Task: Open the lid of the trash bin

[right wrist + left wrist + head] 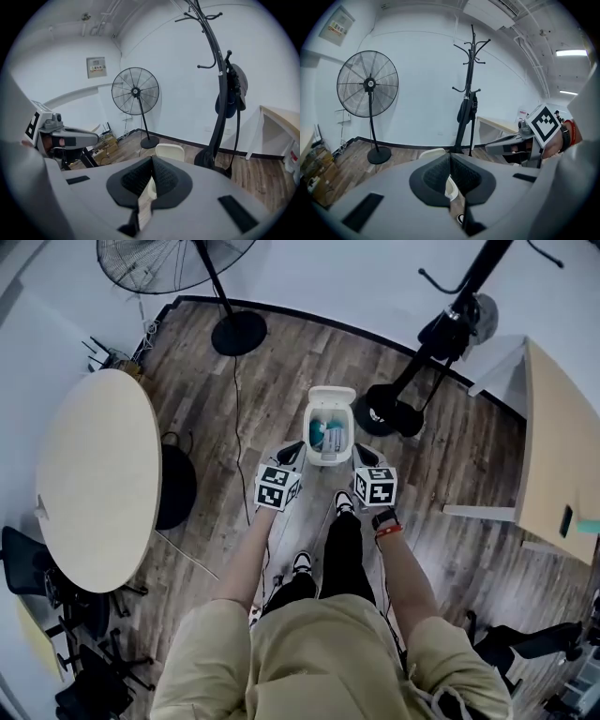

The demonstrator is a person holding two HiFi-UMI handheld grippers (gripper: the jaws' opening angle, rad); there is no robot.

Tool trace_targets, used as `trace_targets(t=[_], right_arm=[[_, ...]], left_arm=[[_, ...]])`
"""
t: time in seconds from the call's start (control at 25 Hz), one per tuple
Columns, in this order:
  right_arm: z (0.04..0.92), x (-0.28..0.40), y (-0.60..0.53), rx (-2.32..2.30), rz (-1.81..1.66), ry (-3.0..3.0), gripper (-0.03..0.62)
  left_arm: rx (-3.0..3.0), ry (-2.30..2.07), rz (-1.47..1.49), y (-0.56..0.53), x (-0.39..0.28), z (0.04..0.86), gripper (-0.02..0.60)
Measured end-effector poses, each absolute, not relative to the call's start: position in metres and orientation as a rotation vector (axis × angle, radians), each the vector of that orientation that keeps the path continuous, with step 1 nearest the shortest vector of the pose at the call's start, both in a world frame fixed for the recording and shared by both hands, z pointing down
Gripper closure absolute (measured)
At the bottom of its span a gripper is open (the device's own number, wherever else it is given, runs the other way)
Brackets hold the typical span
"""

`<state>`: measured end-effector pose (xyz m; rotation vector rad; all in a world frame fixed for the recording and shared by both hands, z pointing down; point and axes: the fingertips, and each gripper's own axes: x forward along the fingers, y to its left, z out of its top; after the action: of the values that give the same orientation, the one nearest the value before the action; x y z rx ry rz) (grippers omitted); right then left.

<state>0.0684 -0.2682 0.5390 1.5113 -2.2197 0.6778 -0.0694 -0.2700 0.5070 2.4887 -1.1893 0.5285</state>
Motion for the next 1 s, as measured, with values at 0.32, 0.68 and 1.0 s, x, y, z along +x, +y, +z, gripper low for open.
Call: trace_targets(t=[0.32,0.68,1.0], right_arm=[[0.448,0.06,-0.237,1.613,0.55,-2.27,0.58],[0.355,0.063,-0.198,1.759,0.38,-2.306,0.58],[0.284,0.064,-0.158,1.864,0.272,-2.371,0.579]], left_arm=[[2.495,-1.304,0.435,-0.235,-0.081,0.431,0.557],[2.531,-1.409,0.312,-0.199,-0.1,0.357,0.558],[2.603,-1.495,0.229,-0.172,-0.11,0.291,0.557]])
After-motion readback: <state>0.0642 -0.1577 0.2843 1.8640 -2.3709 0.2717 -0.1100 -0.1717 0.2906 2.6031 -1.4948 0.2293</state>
